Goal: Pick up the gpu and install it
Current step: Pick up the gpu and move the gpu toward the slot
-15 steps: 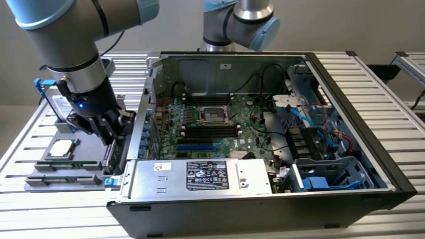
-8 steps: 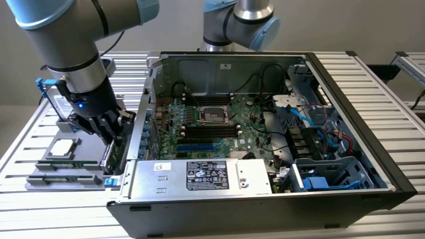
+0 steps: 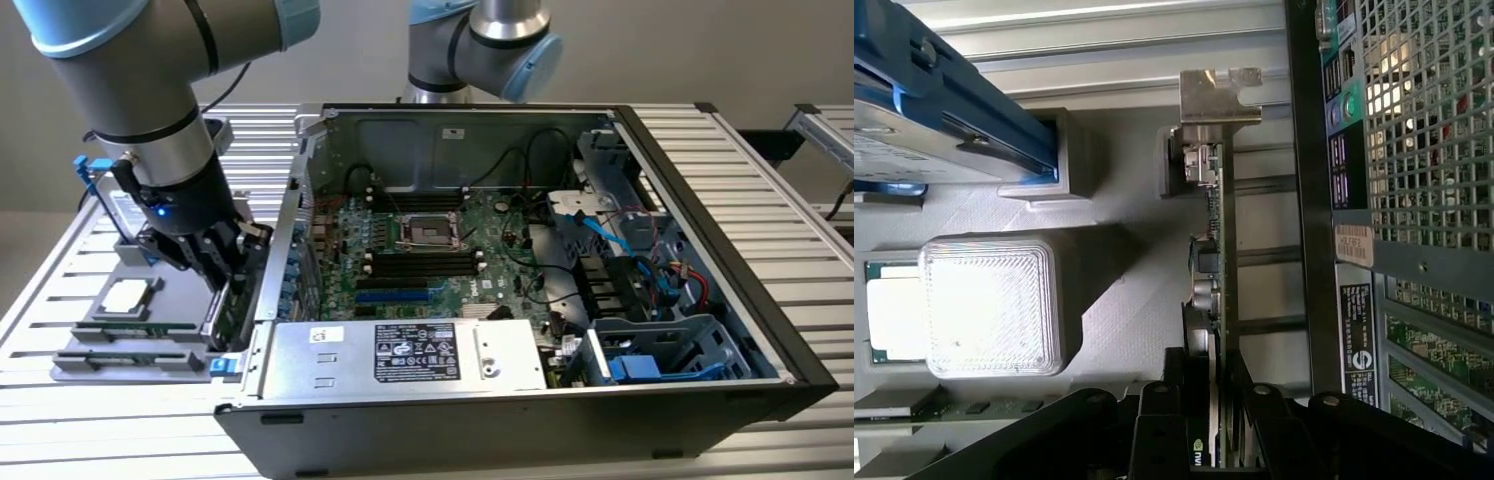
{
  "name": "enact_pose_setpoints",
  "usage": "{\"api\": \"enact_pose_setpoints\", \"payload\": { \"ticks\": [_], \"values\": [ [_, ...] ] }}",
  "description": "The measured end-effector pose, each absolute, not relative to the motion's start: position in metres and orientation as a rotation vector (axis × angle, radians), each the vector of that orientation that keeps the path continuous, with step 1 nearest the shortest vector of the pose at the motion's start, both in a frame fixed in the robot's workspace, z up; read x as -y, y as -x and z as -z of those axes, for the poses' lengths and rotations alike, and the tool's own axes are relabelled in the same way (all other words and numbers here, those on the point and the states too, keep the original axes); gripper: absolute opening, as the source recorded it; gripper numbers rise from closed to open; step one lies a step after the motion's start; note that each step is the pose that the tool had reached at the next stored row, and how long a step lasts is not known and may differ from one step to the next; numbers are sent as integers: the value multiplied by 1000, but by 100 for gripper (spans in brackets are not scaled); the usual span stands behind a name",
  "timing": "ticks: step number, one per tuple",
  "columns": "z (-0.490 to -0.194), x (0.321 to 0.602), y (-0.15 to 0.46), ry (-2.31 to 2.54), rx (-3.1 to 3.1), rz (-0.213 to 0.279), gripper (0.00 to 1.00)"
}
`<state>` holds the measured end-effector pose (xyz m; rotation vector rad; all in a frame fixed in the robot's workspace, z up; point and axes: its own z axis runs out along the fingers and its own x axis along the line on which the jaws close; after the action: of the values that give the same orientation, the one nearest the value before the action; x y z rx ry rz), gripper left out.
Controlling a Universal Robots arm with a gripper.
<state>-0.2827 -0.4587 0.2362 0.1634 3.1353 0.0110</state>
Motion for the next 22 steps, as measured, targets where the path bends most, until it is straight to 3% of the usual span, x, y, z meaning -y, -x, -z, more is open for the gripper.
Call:
{"api": "enact_pose_setpoints", "payload": {
  "ticks": [22],
  "values": [
    [-237,457,283,-160,-3132,-2,27]
  ]
}}
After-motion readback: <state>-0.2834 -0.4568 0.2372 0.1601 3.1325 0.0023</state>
